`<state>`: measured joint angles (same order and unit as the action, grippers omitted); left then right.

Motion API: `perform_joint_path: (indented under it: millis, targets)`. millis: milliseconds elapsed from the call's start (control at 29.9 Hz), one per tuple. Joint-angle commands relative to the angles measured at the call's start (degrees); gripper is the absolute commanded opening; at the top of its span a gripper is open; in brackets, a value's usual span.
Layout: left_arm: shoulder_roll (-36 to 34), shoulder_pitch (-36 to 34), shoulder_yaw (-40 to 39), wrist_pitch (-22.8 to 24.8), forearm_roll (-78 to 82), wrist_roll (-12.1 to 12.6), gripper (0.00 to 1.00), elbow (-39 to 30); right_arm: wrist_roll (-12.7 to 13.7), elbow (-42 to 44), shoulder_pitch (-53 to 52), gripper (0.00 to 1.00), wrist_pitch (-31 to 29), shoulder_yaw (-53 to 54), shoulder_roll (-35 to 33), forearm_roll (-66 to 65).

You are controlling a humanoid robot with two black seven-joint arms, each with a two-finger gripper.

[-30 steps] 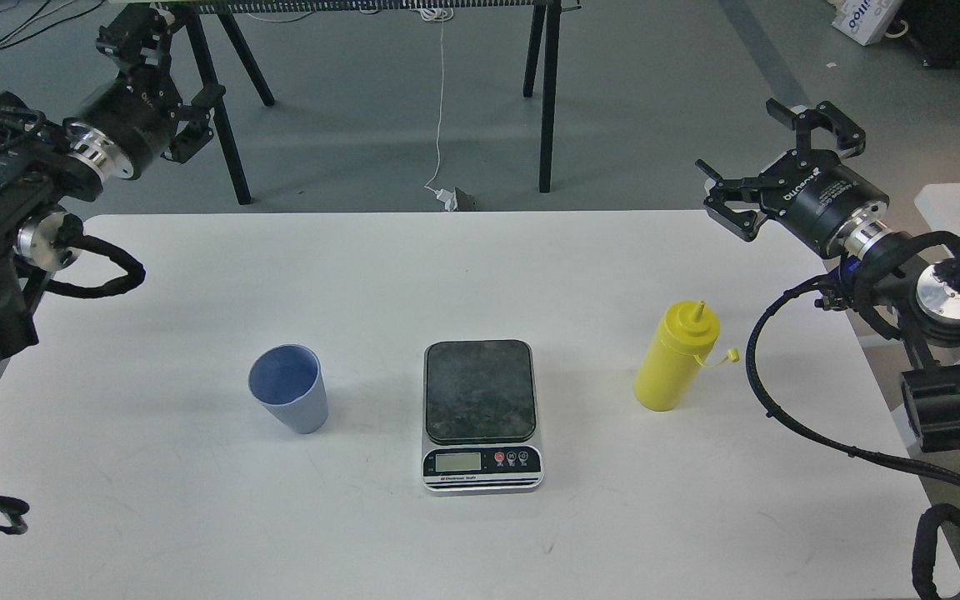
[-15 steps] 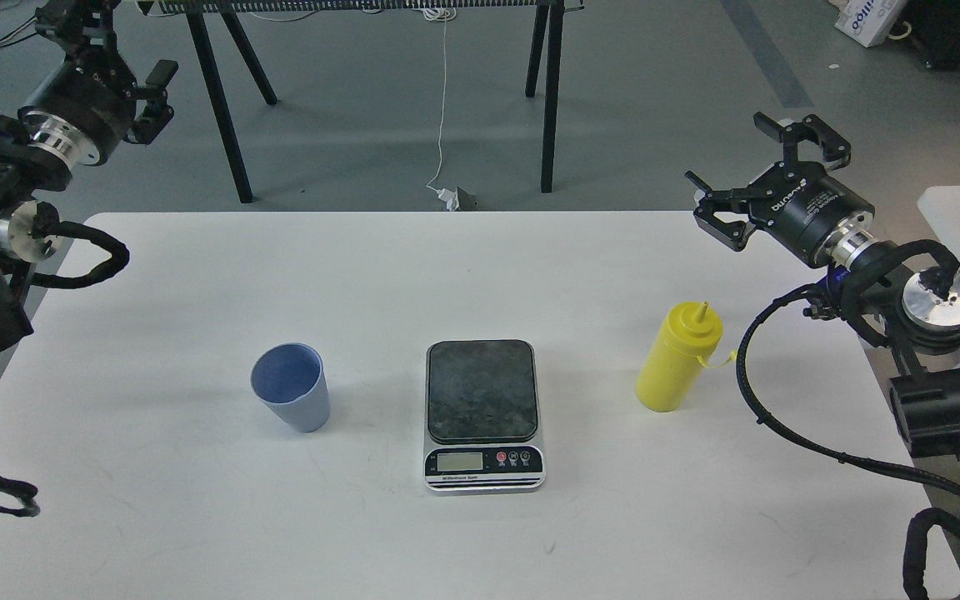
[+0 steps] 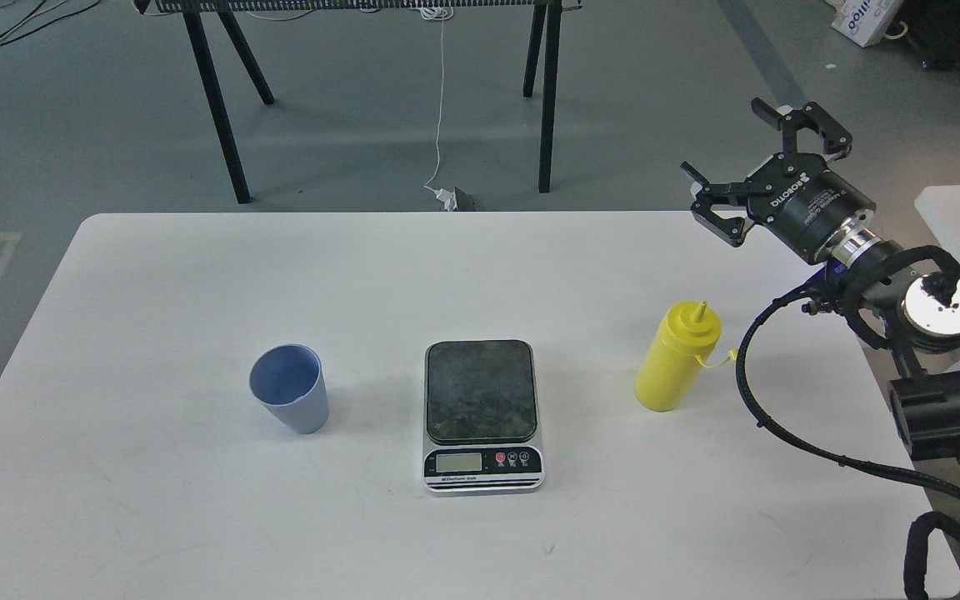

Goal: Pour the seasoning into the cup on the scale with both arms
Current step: 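Move the left gripper from its raised pose toward the blue cup, then lower the left gripper onto the blue cup rim and grasp it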

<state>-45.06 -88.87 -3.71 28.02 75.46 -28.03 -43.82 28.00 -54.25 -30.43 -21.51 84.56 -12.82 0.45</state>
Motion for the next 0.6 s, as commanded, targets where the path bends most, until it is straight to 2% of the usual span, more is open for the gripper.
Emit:
perform_joint_path:
  millis: [0,67,134,268,569]
  targets:
    - [-4.9,0.1,0.7,0.0,24.9,0.0,1.0,-21.3,0.0,0.1,0.1,0.99,-0.2,0.2,-0.2,0.0]
    - [-5.9,2.5,3.2,0.0,32.3,0.0,1.0,-28.0,0.0,0.1,0.1,0.99,-0.3,0.3,-0.4,0.1]
    - [-5.5,5.1,5.9,0.0,36.3,0.0,1.0,-31.2,0.0,0.1,0.2,0.99,-0.3,0.5,-0.4,0.1]
    - [-4.0,9.2,8.5,0.0,40.8,0.0,1.0,-31.2,0.0,0.0,0.5,0.99,-0.3,0.5,-0.4,0.3]
    - [-0.6,16.0,8.5,0.0,45.6,0.0,1.0,-30.5,0.0,0.1,1.4,0.99,-0.3,0.6,-0.4,0.3]
